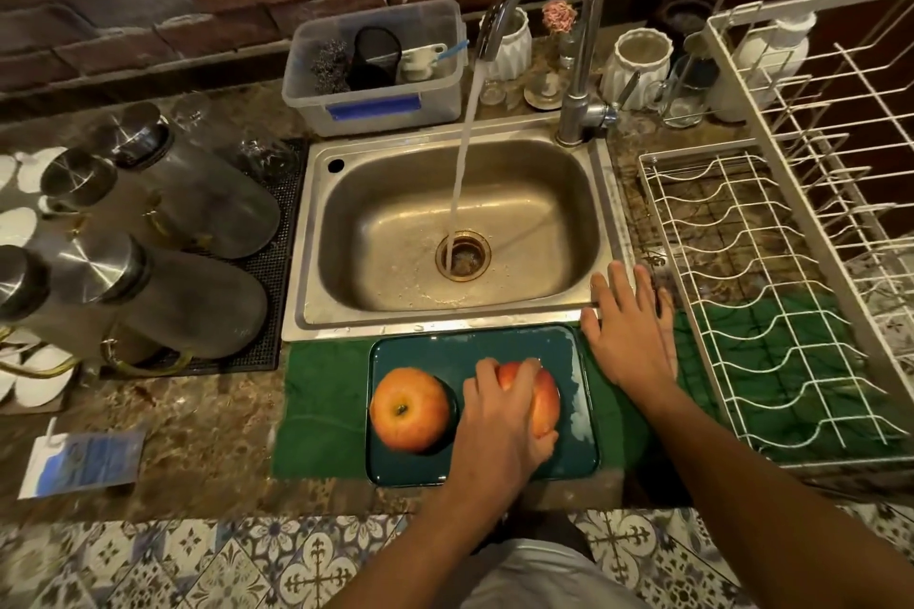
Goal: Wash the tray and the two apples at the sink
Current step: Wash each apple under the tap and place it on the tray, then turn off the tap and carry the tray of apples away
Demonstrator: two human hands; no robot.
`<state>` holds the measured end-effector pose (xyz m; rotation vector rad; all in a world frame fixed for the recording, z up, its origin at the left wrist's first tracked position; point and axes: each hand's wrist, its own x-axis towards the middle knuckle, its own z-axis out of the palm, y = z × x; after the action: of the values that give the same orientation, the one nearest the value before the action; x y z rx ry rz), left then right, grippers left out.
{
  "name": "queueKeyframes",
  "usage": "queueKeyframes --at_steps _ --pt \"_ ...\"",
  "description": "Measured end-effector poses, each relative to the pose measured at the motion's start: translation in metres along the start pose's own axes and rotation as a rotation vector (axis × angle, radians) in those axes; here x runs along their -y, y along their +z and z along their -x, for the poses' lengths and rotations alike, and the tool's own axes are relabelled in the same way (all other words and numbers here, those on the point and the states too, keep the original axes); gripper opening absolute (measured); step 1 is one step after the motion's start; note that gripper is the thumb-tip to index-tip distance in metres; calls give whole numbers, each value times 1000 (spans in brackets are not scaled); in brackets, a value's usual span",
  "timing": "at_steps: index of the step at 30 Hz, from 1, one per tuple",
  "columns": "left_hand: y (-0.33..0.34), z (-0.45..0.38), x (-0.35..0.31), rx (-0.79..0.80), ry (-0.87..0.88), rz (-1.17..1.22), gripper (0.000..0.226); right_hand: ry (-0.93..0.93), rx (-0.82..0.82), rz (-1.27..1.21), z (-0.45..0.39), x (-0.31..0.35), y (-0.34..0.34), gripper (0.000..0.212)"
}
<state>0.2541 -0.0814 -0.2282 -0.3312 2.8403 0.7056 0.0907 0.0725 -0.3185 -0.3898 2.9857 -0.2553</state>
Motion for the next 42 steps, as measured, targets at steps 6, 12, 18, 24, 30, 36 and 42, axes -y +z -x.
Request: queueKeyframes --at_steps 6,12,18,24,30,36,42 --pt "2 0 0 7 -5 -13 84 1 18 -4 0 0 -1 59" --pt "-4 2 -3 38 -8 4 87 -3 16 -9 1 2 -2 59" --pt "-52 -14 11 -366 25 134 53 -8 19 -10 1 0 -2 58" --pt "-104 -61 129 -554 -142 164 40 -2 27 -13 0 1 -1 60" --pt "-77 -85 194 -199 -166 -36 74 8 48 13 -1 1 0 63" --pt "-52 -88 204 -45 -160 -122 77 17 33 42 -3 -3 5 60" --pt "-46 -89 206 -84 -155 -105 74 27 33 78 -4 -3 6 61"
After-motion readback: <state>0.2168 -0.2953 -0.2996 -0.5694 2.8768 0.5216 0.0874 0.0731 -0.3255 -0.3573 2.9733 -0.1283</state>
